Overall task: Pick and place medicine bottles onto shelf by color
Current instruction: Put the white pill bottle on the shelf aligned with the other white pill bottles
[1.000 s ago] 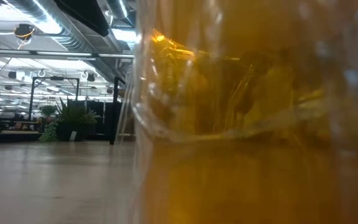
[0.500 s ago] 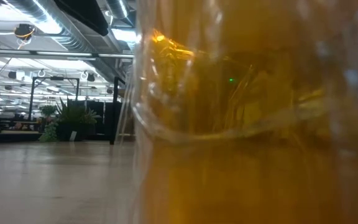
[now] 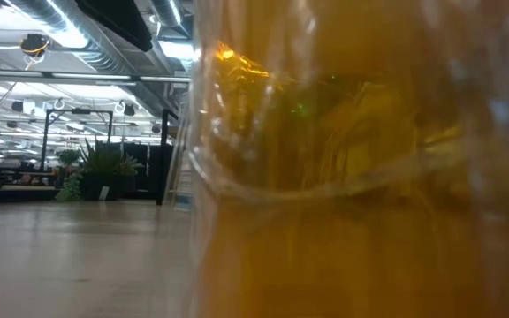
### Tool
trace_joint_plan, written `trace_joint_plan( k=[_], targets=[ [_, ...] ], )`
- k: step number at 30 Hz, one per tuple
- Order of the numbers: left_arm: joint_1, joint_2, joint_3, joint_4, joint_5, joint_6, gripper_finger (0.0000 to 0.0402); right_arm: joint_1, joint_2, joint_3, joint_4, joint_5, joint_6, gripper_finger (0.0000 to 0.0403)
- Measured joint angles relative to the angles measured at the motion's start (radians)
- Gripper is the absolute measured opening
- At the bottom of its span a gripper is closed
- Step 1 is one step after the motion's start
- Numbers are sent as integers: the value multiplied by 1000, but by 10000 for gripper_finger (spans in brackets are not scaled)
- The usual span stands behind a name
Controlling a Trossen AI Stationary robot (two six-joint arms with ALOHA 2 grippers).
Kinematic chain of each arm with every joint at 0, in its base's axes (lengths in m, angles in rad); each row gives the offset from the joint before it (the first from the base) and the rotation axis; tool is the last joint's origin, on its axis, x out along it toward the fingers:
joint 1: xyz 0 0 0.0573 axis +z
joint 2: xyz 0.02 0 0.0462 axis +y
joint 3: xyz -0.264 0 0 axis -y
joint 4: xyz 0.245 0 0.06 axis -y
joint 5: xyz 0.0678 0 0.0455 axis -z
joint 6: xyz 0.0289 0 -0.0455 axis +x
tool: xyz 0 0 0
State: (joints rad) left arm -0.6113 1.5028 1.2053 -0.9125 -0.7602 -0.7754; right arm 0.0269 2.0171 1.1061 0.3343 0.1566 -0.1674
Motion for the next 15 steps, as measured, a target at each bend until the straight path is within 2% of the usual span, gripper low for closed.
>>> trace_joint_plan(
  k=[8,15],
  targets=[
    [0,0,0,-22,18,0,174,17,-73,0,-135,7,-3,74],
    [5,0,0,-47,19,1,174,64,-209,0,-374,34,-29,74]
  ],
)
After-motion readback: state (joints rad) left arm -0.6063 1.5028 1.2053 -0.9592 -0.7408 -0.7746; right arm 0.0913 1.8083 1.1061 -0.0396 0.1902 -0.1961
